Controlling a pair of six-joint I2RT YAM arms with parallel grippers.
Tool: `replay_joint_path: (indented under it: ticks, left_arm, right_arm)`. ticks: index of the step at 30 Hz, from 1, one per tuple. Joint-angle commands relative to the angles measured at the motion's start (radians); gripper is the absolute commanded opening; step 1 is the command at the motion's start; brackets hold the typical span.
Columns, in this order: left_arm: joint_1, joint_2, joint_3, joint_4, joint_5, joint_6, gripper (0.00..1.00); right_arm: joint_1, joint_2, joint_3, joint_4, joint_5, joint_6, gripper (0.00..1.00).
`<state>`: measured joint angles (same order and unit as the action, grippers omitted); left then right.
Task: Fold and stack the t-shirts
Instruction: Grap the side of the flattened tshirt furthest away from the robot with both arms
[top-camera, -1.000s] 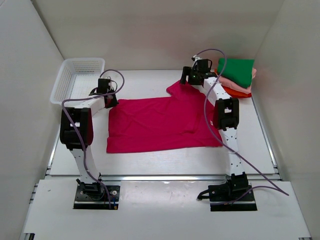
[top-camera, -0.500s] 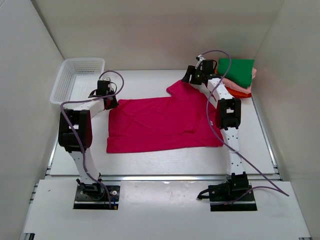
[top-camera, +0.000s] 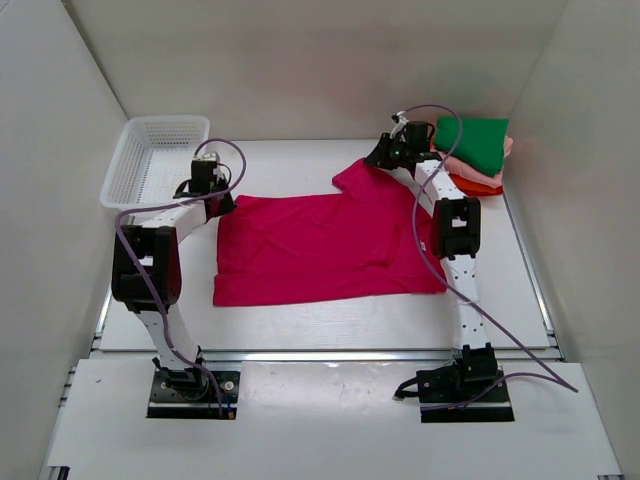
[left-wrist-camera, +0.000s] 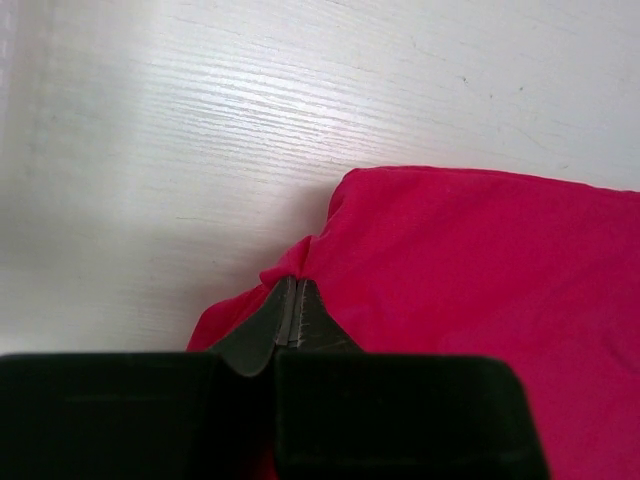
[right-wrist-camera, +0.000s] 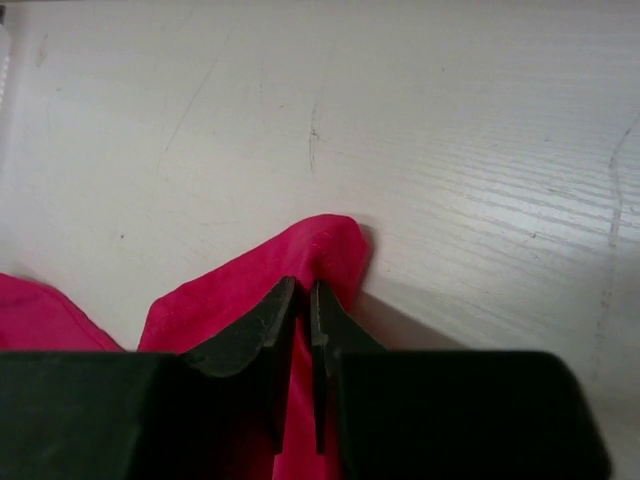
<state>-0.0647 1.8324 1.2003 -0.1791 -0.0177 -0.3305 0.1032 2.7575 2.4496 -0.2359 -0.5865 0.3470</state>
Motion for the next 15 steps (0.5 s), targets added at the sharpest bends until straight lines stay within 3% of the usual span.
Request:
replay_joint_path:
  ticks: [1,3,7,10,15]
  left_arm:
    - [0.0,-0.061,-0.018,0.033,0.009,-0.01,0.0]
    - [0.005,-0.058,-0.033,0.035,0.004,-0.008,0.0]
    - [0.017,-0.044,-0.019,0.01,0.001,-0.01,0.0]
    - [0.026,-0.058,-0.036,0.015,0.018,-0.012,0.0]
    - [0.035,-0.166,-0.137,0.058,-0.014,-0.01,0.0]
  right_arm:
    - [-0.025,0.02,0.041,0.082,-0.053,0.056,0.07]
    - [-0.037,0.031,0.039,0.107,-0.082,0.079,0.01]
    - [-0.042,0.018,0.039,0.096,-0.07,0.041,0.0]
    - [-0.03,-0.031,0.046,0.001,-0.016,-0.08,0.0]
    - [-0.048,-0.211,-0.131,0.027,-0.006,-0.18,0.0]
